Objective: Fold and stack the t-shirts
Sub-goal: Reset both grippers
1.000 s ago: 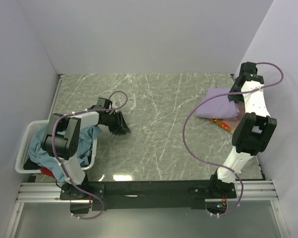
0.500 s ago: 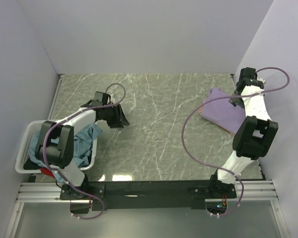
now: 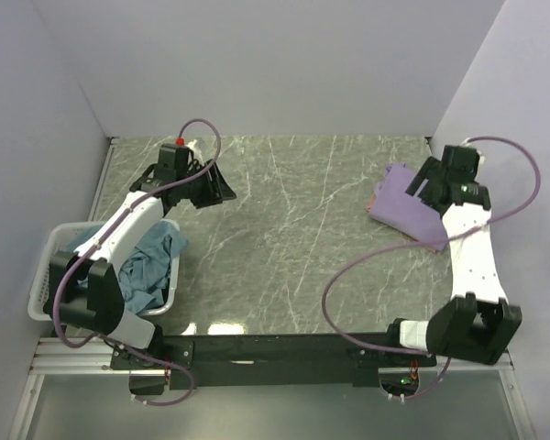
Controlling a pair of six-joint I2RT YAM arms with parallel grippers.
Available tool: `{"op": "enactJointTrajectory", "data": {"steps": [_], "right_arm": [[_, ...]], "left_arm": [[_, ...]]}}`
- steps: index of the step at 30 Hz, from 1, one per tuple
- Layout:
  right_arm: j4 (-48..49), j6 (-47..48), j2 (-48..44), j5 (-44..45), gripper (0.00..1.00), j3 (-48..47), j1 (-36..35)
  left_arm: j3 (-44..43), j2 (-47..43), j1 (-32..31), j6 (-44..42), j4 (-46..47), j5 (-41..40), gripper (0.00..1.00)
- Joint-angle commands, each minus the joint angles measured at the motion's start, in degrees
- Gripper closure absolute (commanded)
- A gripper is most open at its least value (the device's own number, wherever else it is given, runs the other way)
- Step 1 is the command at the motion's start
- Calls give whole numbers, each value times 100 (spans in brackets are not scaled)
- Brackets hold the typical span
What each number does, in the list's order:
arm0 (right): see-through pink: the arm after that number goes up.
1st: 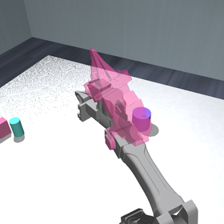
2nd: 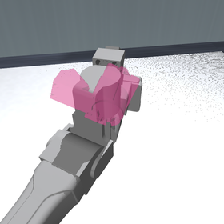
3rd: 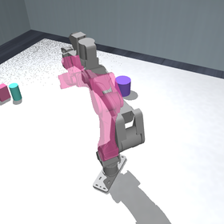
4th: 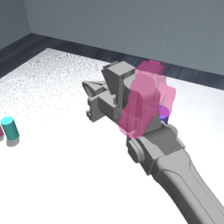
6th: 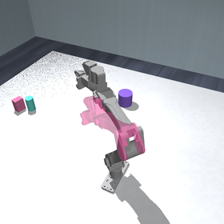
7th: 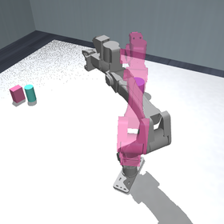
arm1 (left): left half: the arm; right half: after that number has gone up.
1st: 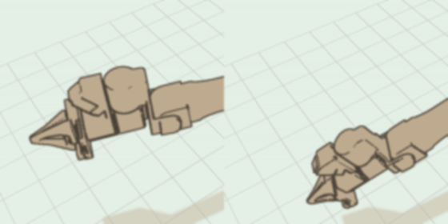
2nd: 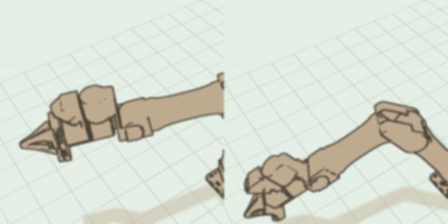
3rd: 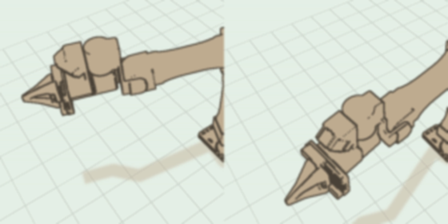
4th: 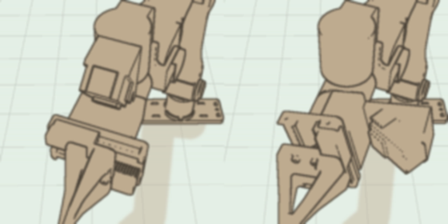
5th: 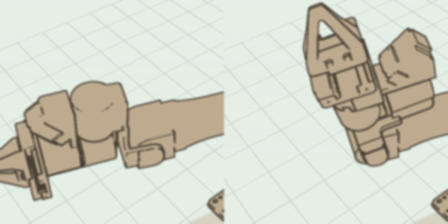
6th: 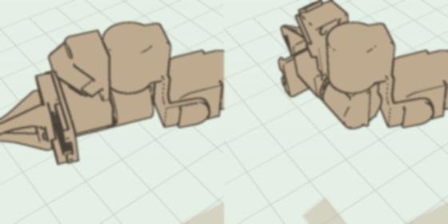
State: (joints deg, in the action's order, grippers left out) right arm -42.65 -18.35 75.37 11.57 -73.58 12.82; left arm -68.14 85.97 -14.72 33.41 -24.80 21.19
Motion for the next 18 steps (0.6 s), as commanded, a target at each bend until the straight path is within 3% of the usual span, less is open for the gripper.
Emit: {"op": "enactJointTrajectory", "data": {"steps": [1, 7, 8, 9, 18], "right_arm": [[756, -133, -751, -1033, 13, 623, -323], [1758, -415, -1630, -1306, 13, 1722, -1255], [1847, -450, -1692, -1289, 13, 1829, -1508], [1935, -529, -1788, -1272, 13, 1926, -1789], [2402, -775, -1597, -1237, 13, 2375, -2679]], "left_arm": [[-235, -519, -22, 262, 80, -334, 43], [99, -1223, -22, 561, 256, -1010, 26], [169, -1397, -22, 570, 247, -1116, 10], [204, -1477, -22, 605, 230, -1213, 2], [582, -2321, -22, 807, -183, -2180, 1]]}}
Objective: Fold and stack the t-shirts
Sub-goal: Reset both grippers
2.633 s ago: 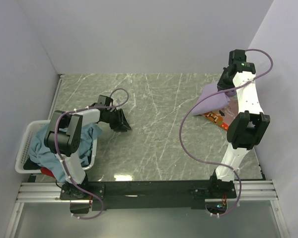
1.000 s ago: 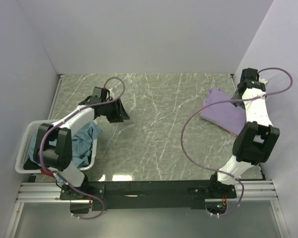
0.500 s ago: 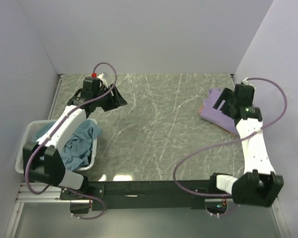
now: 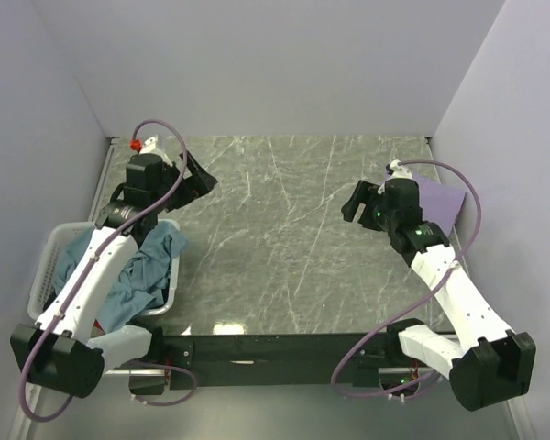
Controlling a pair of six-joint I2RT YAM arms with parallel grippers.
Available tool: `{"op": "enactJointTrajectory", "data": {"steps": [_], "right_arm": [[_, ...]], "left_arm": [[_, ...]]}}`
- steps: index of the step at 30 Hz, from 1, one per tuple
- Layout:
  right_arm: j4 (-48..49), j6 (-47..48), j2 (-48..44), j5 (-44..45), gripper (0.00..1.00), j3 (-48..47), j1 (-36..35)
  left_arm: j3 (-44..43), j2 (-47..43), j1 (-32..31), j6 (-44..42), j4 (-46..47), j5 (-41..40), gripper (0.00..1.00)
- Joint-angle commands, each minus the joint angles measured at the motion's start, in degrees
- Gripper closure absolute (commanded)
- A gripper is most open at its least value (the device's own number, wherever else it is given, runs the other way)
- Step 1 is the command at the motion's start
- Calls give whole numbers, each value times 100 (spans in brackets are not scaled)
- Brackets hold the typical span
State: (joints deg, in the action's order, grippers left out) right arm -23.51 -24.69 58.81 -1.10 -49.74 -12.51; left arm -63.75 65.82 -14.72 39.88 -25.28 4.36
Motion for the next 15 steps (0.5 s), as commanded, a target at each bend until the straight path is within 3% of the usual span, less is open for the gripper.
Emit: {"op": "enactJointTrajectory", "data": {"steps": [1, 15], "right_arm": [[531, -142, 87, 40, 13, -19, -198], [725, -133, 166, 409, 13, -19, -498]], "left_arm": [[169, -376, -22, 204, -248, -663, 1], [864, -1493, -22, 810, -996, -1964, 0]]}}
